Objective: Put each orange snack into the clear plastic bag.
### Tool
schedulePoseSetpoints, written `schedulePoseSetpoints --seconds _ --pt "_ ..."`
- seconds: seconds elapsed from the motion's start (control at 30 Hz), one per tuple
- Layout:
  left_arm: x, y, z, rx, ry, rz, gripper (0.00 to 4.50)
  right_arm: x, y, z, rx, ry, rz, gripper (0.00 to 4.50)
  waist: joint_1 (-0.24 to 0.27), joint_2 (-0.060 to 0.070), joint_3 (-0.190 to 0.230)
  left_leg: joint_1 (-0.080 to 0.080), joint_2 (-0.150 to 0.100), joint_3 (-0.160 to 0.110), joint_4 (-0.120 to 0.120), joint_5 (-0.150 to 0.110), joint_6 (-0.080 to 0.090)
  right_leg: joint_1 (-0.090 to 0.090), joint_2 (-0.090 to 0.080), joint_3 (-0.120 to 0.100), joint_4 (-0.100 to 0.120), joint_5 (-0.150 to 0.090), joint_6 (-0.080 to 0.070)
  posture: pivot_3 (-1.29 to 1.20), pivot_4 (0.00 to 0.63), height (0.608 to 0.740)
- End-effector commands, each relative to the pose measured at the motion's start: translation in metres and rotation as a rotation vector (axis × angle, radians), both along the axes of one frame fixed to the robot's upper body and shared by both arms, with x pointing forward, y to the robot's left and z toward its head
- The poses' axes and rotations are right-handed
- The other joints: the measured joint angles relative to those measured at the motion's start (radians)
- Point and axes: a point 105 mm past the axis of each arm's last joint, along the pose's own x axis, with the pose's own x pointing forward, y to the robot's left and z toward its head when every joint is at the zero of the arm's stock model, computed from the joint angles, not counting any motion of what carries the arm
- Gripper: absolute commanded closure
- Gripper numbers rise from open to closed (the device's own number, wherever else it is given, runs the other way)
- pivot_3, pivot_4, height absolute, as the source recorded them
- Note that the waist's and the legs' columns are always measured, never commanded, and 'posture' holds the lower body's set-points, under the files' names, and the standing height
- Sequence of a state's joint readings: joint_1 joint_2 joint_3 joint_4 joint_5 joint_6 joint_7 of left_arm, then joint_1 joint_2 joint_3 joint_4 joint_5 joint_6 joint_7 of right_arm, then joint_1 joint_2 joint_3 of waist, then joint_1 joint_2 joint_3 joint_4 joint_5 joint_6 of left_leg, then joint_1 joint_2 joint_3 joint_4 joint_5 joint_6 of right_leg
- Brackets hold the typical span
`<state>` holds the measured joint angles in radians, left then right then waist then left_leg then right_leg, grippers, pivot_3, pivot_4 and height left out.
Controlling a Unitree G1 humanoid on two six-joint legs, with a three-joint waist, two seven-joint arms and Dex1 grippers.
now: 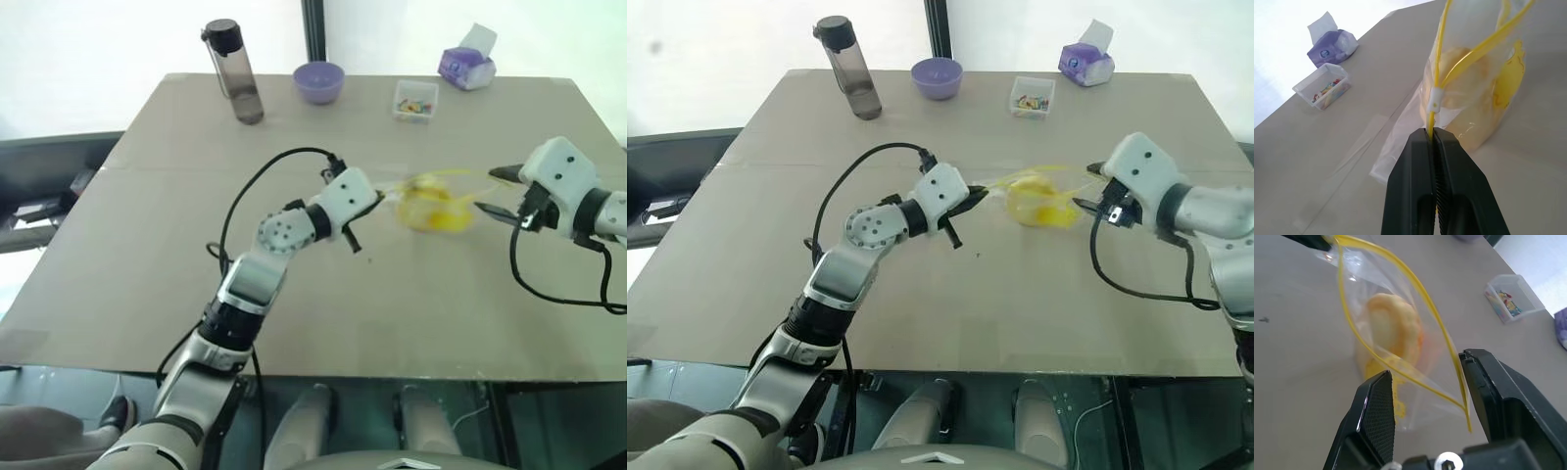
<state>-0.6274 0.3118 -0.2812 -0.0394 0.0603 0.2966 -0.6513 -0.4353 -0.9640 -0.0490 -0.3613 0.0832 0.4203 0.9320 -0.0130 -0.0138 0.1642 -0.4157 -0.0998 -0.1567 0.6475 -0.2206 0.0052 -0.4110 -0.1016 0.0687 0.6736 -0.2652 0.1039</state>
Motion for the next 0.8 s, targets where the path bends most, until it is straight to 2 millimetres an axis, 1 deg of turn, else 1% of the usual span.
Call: schedulePoseSetpoints --seconds 0.03,0.1,0.2,0.3,0.47,0.63,0.8 --pt "-0.007 -0.003 0.024 -0.008 -0.108 -0.016 4.50 -0.007 0.004 0.040 0.014 -0.104 0.033 1.98 -0.002 0.000 0.000 0.000 0.000 0.000 0.000 0.000 0.000 0.000 0.000 0.000 0.000 0.000 0.000 0.00 0.150 0.739" --pt "-0.008 -0.002 0.028 -0.001 -0.133 -0.016 4.50 -0.010 0.012 0.051 0.027 -0.121 0.070 1.98 -0.001 0.000 0.000 0.000 0.000 0.000 0.000 0.000 0.000 0.000 0.000 0.000 0.000 0.000 0.000 0.00 0.150 0.739" --pt "-0.011 -0.002 0.029 0.036 -0.159 -0.030 4.50 -0.015 0.030 0.054 0.033 -0.123 0.139 1.98 -0.001 0.000 0.000 0.000 0.000 0.000 0.000 0.000 0.000 0.000 0.000 0.000 0.000 0.000 0.000 0.00 0.150 0.739" --pt "-0.013 -0.003 0.031 0.086 -0.191 -0.045 4.50 -0.018 0.046 0.050 0.032 -0.112 0.192 1.98 0.001 0.000 0.000 0.000 0.000 0.000 0.000 0.000 0.000 0.000 0.000 0.000 -0.001 0.000 0.000 0.00 0.150 0.739" --pt "-0.013 -0.001 0.043 0.156 -0.243 -0.062 4.50 -0.007 0.065 0.032 -0.024 -0.131 0.225 1.98 0.000 0.000 0.000 0.000 0.000 0.000 0.000 0.000 0.000 0.000 0.000 -0.001 -0.001 0.000 0.000 0.00 0.150 0.739" --pt "-0.013 -0.001 0.046 0.228 -0.273 -0.077 4.50 -0.002 0.086 0.025 -0.034 -0.170 0.280 1.98 -0.004 0.000 0.000 0.000 0.000 0.000 0.000 0.000 0.000 0.000 0.000 -0.001 -0.001 0.000 0.000 0.00 0.150 0.739" --pt "-0.015 0.000 0.047 0.276 -0.294 -0.087 4.50 0.000 0.101 0.027 -0.028 -0.214 0.320 1.98 -0.001 0.000 0.000 0.000 0.000 -0.001 0.000 0.000 0.000 0.000 0.000 -0.001 -0.001 0.000 0.000 0.00 0.150 0.739"
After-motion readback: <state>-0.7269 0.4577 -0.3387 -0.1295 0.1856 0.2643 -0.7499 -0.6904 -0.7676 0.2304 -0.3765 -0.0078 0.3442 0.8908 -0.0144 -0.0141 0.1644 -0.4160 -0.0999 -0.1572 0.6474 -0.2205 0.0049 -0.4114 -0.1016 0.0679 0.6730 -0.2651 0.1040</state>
